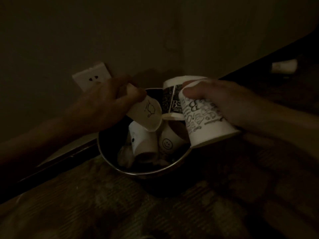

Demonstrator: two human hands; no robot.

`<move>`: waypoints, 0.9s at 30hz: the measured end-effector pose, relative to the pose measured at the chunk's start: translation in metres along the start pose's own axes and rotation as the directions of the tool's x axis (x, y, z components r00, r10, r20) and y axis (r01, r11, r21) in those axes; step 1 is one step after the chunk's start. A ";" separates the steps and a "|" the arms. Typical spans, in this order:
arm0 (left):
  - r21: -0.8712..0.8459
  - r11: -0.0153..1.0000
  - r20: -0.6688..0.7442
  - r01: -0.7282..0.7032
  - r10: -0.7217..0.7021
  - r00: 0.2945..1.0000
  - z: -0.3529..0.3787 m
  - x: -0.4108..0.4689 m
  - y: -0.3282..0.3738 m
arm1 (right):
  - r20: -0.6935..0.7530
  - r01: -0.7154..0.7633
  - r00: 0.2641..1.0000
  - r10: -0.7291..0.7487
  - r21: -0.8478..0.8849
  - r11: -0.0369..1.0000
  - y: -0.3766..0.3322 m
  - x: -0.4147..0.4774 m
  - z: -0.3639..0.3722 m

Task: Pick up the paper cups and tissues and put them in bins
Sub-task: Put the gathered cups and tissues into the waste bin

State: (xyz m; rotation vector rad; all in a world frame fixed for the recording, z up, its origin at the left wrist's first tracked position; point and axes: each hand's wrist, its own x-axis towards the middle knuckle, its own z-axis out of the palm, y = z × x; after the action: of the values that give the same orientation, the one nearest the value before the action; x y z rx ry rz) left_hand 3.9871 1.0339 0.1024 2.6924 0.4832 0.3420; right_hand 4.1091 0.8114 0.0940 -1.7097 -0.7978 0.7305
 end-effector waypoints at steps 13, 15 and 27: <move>0.321 0.939 0.254 -0.122 0.039 0.967 0.041 0.014 -0.039 | 0.091 -0.172 0.972 0.216 -0.348 0.921 -0.016 0.052 0.029; 0.342 0.917 0.318 -0.204 0.091 0.944 0.037 0.016 -0.042 | 0.104 -0.174 0.966 0.235 -0.411 0.895 -0.021 0.054 0.032; -0.618 0.786 0.203 -0.013 0.176 0.963 -0.019 -0.014 0.009 | -0.134 0.067 0.988 -0.082 -0.113 0.991 -0.035 0.033 0.055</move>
State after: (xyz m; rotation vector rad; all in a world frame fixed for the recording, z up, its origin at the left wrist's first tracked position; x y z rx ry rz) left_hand 3.9709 1.0264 0.1211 2.0755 0.1193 0.1415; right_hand 4.0795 0.8758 0.1118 -1.7964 -0.8119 0.5198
